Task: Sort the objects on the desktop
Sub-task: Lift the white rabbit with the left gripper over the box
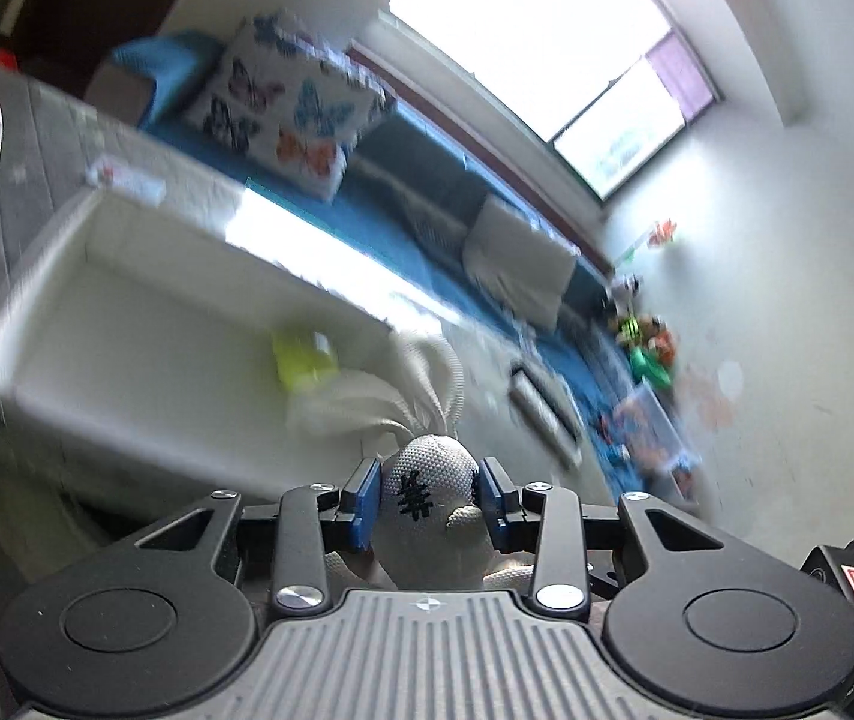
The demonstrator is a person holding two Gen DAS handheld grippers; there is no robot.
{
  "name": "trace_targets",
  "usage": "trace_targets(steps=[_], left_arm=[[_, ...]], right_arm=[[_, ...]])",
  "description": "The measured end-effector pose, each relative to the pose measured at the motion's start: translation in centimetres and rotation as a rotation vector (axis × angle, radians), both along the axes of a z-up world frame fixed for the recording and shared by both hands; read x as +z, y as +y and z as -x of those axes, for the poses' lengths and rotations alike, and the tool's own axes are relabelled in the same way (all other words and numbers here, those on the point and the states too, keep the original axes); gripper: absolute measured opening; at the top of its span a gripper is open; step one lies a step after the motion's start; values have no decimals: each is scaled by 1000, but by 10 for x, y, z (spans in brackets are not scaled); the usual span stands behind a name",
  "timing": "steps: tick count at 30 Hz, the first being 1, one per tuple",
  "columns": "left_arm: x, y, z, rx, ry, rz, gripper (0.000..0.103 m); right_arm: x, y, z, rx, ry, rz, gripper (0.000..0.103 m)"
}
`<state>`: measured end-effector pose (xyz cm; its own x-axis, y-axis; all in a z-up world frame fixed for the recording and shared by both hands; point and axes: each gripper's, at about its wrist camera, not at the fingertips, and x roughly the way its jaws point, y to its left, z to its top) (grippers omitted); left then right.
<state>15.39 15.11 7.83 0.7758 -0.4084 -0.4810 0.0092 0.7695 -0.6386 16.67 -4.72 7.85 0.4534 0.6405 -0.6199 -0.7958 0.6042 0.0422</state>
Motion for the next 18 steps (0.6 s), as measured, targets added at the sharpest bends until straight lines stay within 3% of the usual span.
trace_targets(steps=[8,18], left_arm=[[-7,46,-50,111,-5,37,36],[-73,94,-96,231,128,139,35]], right_arm=[[3,61,-63,86,-34,95,31],[-48,113,-131,148,53,244,33]])
